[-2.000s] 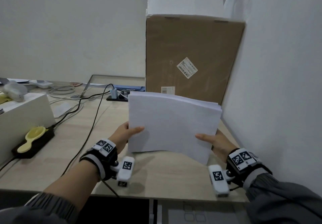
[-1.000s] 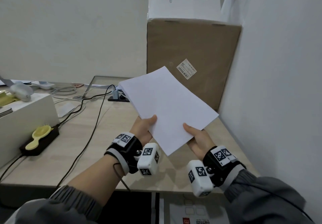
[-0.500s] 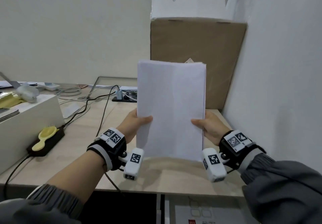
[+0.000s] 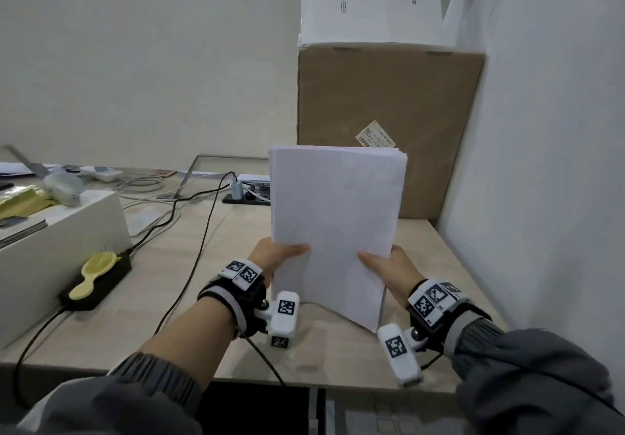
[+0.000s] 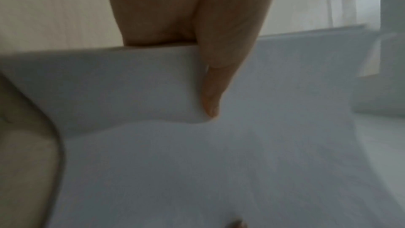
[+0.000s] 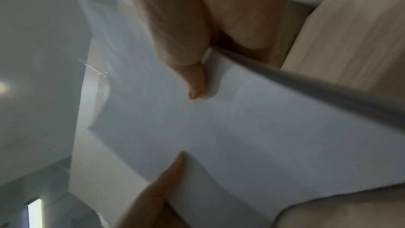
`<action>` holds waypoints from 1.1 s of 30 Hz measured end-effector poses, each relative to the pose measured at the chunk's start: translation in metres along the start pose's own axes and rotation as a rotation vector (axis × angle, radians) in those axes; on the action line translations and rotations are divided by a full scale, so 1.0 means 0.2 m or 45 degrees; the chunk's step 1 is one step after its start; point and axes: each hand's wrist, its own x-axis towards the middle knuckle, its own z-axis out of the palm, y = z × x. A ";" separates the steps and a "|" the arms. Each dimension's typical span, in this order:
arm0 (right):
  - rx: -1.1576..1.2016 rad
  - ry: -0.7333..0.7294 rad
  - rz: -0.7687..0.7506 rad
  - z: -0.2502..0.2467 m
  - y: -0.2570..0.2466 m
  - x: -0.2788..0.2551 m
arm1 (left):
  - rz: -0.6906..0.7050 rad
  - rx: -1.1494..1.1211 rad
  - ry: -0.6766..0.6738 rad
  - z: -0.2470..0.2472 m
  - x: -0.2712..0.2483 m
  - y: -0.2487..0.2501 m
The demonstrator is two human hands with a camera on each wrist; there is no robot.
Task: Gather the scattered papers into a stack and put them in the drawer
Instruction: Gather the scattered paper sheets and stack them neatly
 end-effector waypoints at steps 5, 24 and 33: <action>0.152 0.188 0.020 0.04 0.00 -0.01 | 0.025 0.177 0.184 -0.03 0.04 0.03; 0.930 0.029 0.060 -0.23 -0.03 -0.10 | 0.182 -0.163 -0.262 -0.07 -0.11 0.05; 0.302 -0.296 0.141 -0.35 0.01 -0.16 | 0.132 0.108 -0.397 -0.29 -0.09 0.06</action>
